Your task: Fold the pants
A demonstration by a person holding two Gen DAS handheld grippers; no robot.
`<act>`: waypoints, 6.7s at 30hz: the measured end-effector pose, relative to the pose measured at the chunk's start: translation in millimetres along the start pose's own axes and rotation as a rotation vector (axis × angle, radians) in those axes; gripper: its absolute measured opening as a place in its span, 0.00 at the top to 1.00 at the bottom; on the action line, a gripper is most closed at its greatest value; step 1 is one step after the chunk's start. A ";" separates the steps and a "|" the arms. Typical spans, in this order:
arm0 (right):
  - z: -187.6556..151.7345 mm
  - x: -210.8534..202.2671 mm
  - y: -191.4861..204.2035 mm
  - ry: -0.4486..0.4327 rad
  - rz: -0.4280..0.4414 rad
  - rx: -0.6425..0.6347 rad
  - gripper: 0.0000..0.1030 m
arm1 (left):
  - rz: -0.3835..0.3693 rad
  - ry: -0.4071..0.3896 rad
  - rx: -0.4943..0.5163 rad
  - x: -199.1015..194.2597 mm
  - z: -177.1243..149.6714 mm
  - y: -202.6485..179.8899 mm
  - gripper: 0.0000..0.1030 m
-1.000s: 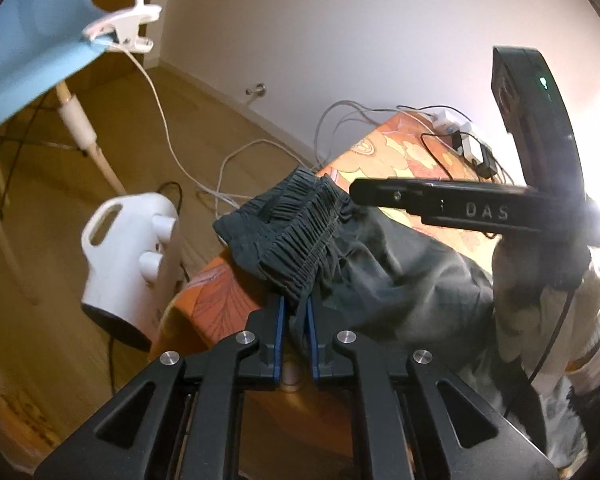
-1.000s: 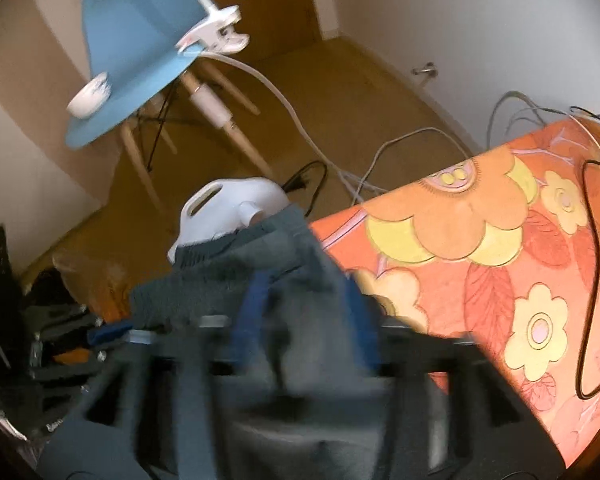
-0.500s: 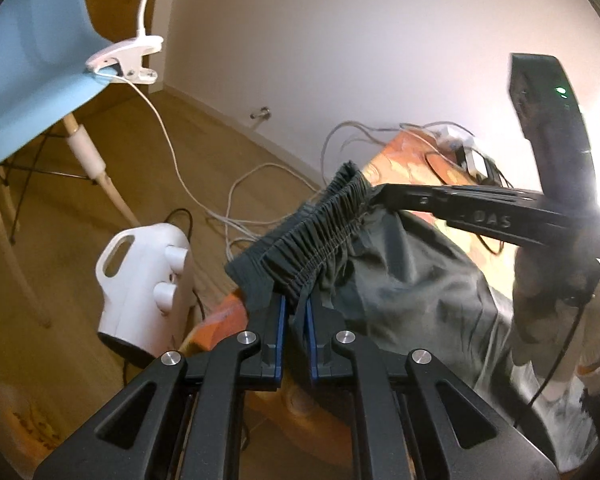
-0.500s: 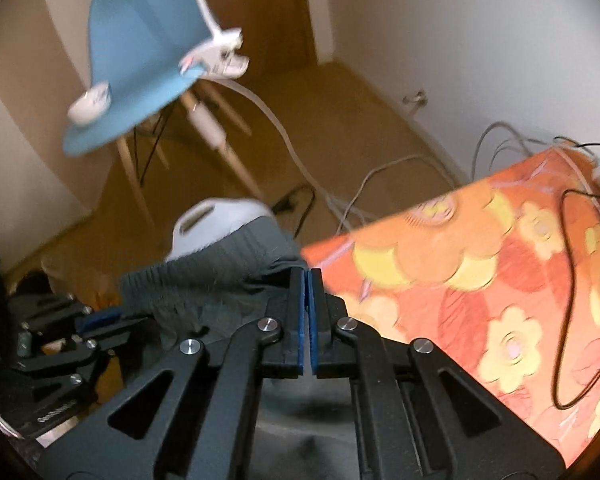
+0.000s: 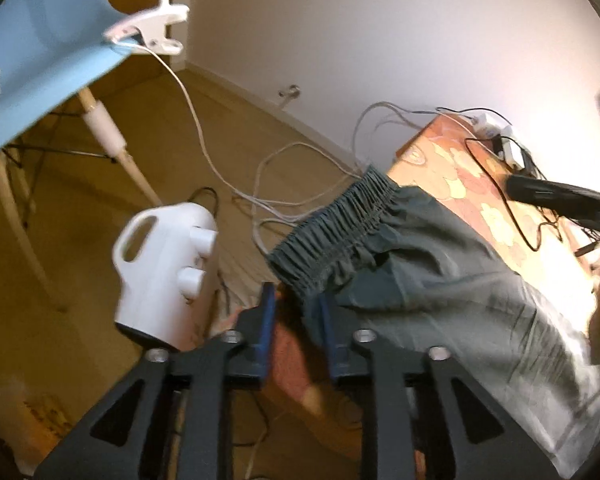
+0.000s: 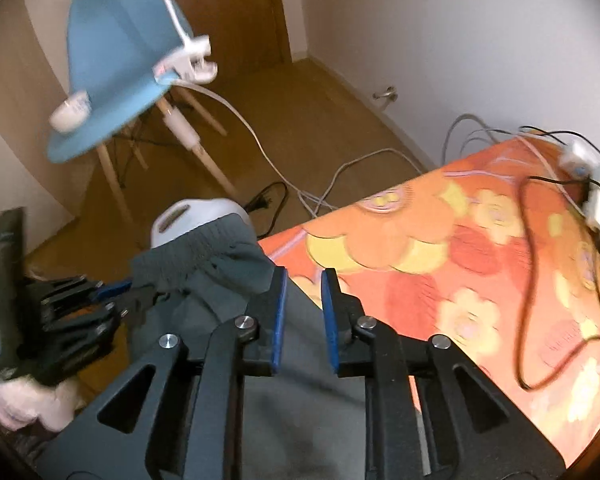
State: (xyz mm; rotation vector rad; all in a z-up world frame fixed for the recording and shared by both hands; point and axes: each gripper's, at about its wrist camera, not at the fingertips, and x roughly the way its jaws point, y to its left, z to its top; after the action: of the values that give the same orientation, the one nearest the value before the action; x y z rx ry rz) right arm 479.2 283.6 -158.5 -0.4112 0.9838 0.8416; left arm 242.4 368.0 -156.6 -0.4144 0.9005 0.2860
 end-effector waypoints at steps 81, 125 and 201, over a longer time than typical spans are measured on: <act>-405.1 -308.4 -123.1 -0.097 -0.204 0.236 0.97 | -0.543 0.143 0.504 -88.4 -129.7 -350.0 0.67; -451.0 -263.9 -65.3 0.026 -0.274 -0.032 0.95 | -0.543 0.304 0.720 -59.7 -191.6 -395.1 0.67; -638.1 -409.9 -282.3 -0.141 -0.390 1.035 0.30 | -0.521 0.244 0.923 -92.4 -237.9 -387.5 0.67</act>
State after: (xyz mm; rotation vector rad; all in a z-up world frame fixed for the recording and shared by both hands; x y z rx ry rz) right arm 225.7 -484.9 -151.9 0.3419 1.0297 -0.0509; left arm 180.7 -90.9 -125.4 0.1912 1.0250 -0.6627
